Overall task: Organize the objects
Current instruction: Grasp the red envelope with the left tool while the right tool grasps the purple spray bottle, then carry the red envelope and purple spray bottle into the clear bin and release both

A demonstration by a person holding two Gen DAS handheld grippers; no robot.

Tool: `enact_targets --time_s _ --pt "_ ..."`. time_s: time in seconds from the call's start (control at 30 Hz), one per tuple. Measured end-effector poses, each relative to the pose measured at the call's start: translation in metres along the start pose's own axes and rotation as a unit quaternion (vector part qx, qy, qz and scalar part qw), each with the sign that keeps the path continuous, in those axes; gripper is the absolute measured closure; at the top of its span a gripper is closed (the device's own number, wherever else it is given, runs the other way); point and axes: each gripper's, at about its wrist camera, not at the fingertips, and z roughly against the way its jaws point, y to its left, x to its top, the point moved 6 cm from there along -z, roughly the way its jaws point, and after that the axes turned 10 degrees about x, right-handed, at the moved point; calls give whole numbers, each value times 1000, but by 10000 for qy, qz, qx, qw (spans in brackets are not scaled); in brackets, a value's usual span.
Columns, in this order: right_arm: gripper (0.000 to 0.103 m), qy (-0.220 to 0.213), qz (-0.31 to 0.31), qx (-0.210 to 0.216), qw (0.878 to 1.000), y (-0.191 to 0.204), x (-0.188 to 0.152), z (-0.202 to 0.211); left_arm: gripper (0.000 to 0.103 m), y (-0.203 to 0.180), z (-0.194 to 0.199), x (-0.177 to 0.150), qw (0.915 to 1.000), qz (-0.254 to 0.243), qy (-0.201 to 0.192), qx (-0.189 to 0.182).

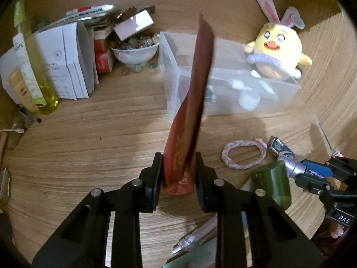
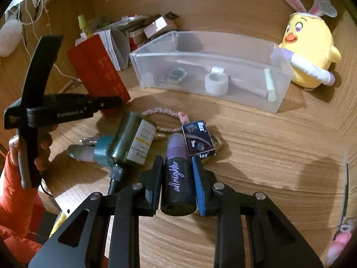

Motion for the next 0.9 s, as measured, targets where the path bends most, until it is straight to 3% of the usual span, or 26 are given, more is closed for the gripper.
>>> enact_targets --time_s 0.53,0.9 --pt "80 -664 -37 -133 9977 -10 37 27 77 -8 60 42 9963 37 -843 -165" --pt "80 -1068 21 -261 9939 -24 81 37 77 -22 71 74 9932 106 -1144 -184"
